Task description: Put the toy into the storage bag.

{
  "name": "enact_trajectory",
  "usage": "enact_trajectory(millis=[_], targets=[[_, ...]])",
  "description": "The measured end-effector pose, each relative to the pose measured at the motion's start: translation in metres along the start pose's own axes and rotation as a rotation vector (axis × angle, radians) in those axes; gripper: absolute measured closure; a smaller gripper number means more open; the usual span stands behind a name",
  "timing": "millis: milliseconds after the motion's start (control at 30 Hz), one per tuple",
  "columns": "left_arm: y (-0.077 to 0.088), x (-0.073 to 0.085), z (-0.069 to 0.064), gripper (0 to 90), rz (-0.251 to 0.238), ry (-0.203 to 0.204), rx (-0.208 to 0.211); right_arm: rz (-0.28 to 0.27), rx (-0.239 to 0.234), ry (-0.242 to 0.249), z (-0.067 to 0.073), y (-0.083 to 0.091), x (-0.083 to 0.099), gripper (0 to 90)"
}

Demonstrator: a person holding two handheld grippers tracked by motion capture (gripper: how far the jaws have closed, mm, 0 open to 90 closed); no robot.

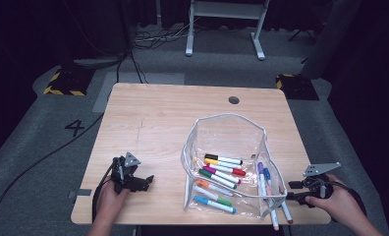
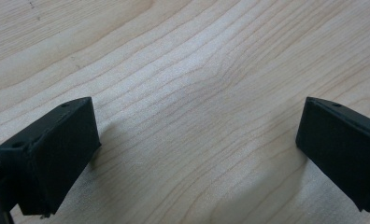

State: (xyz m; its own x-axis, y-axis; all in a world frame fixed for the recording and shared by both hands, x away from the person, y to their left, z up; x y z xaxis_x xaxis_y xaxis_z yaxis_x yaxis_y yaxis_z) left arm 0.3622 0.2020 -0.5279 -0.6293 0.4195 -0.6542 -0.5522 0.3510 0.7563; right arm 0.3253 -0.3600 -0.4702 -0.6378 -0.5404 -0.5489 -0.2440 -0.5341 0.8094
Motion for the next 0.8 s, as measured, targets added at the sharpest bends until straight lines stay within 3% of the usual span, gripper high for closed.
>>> enact_trajectory(millis=[400,633,800], targets=[[0.000,0.000,0.000,0.0,0.000,0.000,0.000,0.034,0.001,-0.023,-0.001,-0.018,0.020,44.8],[0.000,0.000,0.000,0.0,0.000,-0.001,-0.001,0.056,0.073,-0.026,-0.012,-0.014,0.024,50.2],[0.000,0.000,0.000,0.0,0.000,-0.002,-0.001,0.085,0.131,-0.065,-0.021,-0.011,0.025,64.7]])
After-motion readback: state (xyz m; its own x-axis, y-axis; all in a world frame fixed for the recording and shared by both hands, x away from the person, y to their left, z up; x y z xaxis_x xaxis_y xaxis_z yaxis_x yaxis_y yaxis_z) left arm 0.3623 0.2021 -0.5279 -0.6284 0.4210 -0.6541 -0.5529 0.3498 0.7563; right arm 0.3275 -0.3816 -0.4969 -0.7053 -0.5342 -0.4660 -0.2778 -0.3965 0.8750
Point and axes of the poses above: each handheld gripper's, and its own axes: y roughly backward along the jaws, x roughly out of its underside, z roughly to its left, the point moved 3 cm from there along -y, roughly forward along the jaws, and after that the axes turned 3 degrees about -x, right-handed, at the moved point
